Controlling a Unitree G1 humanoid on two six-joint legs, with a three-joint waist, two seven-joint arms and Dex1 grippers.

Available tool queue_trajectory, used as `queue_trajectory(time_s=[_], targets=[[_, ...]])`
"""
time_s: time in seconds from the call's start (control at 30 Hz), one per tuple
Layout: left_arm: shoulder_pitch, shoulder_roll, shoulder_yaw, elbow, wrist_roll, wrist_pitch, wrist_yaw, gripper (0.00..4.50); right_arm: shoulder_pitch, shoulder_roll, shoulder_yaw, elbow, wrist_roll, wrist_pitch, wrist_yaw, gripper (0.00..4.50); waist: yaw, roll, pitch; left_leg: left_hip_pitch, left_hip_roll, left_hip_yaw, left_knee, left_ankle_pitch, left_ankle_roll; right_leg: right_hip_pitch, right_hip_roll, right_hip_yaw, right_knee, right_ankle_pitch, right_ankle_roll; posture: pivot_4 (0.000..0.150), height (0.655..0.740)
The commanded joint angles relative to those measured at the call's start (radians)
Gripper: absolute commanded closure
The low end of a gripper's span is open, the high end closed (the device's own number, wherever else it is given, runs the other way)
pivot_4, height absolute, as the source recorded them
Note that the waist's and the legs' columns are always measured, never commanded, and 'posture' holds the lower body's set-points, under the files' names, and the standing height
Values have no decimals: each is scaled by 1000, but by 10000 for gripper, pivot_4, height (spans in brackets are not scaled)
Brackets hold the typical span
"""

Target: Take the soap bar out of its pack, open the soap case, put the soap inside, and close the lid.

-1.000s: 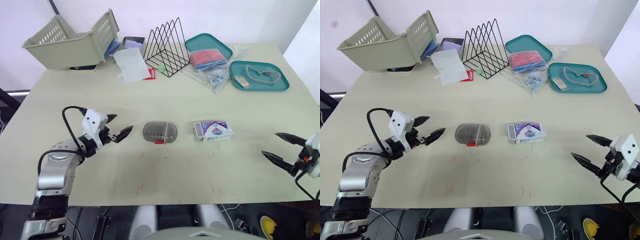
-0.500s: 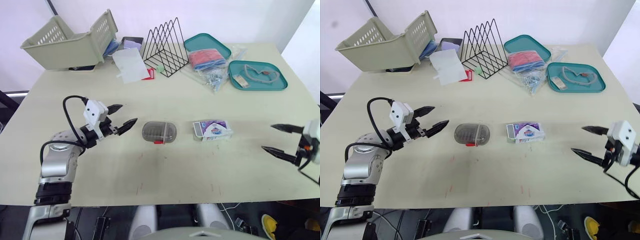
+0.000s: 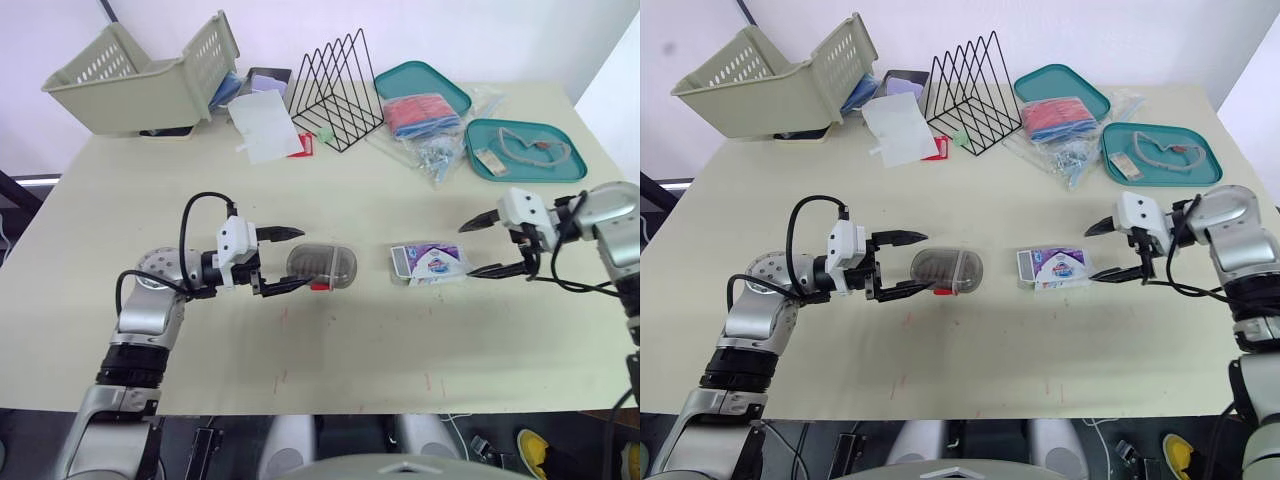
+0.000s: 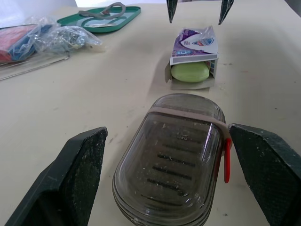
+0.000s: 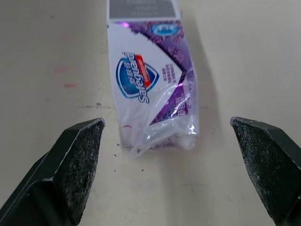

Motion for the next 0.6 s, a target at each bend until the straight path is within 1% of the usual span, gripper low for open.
queue_trajectory(time_s=[0.03, 0.17, 0.43, 0.6], targets=[[-5, -1, 8, -29, -16, -17, -8, 1092, -68, 29, 4, 98, -33, -76, 18, 0, -3, 0, 0, 0, 0, 0, 0, 0, 0, 0, 0, 0, 1, 0, 0, 1500, 7400], [0, -1, 10, -31, -11, -36, -6, 1092, -85, 61, 10, 166, -57, -122, 30, 0, -3, 0, 0, 2, 0, 0, 1, 0, 0, 1, 0, 0, 3, 0, 0, 1500, 7400], [3, -6, 9, -31, -3, -49, 16, 1092, -57, 114, -12, 178, -45, -145, 14, 0, -5, 0, 0, 2, 0, 0, 2, 0, 0, 1, 0, 0, 3, 0, 0, 1500, 7400], [3, -3, 8, -25, 4, -56, 26, 1092, -53, 116, -13, 193, -56, -151, 8, 0, -4, 0, 0, 2, 0, 0, 2, 0, 0, 1, 0, 0, 4, 0, 0, 1500, 7400]])
